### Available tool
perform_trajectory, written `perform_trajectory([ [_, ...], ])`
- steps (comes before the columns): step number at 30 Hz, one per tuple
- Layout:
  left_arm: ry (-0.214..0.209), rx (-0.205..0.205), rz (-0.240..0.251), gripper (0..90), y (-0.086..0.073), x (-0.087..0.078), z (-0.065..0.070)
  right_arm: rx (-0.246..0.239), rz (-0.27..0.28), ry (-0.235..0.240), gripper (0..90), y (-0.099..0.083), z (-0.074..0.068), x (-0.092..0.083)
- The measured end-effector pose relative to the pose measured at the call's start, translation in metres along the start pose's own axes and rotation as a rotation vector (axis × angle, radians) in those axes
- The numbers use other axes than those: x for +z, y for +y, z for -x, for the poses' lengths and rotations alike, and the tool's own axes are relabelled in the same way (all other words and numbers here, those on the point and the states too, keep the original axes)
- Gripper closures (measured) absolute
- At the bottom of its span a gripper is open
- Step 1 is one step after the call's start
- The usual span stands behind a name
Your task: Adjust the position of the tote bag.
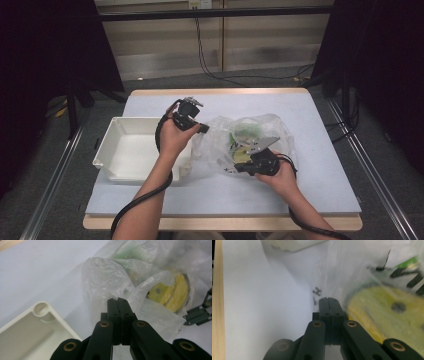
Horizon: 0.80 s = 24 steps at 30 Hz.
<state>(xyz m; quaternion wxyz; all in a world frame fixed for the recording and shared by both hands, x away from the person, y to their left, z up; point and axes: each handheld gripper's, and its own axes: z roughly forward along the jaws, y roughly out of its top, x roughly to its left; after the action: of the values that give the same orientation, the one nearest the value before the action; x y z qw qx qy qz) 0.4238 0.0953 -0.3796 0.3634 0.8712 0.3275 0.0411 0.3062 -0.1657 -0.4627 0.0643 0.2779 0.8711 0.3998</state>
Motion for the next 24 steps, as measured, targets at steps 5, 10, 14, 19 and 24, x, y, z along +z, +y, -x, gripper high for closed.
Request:
perform_trajectory([
  [5, -0.01, -0.067, 0.037, 90.0, -0.004, -0.006, -0.013, -0.005, -0.043, 0.013, 90.0, -0.01, -0.002, 0.001],
  [10, -0.037, -0.055, 0.027, 90.0, -0.005, -0.008, -0.011, 0.018, 0.07, -0.056, 69.8, 0.001, 0.0, -0.005],
  [14, -0.049, -0.078, 0.027, 90.0, -0.006, -0.008, -0.012, 0.019, 0.115, -0.105, 48.6, 0.018, 0.0, -0.005],
  [19, -0.069, -0.071, 0.018, 90.0, -0.008, -0.009, -0.013, 0.026, 0.111, -0.148, 29.3, 0.037, 0.009, 0.013],
  [24, -0.094, -0.078, 0.008, 90.0, -0.009, -0.009, -0.013, 0.036, 0.089, -0.158, 19.3, 0.049, 0.019, 0.038],
])
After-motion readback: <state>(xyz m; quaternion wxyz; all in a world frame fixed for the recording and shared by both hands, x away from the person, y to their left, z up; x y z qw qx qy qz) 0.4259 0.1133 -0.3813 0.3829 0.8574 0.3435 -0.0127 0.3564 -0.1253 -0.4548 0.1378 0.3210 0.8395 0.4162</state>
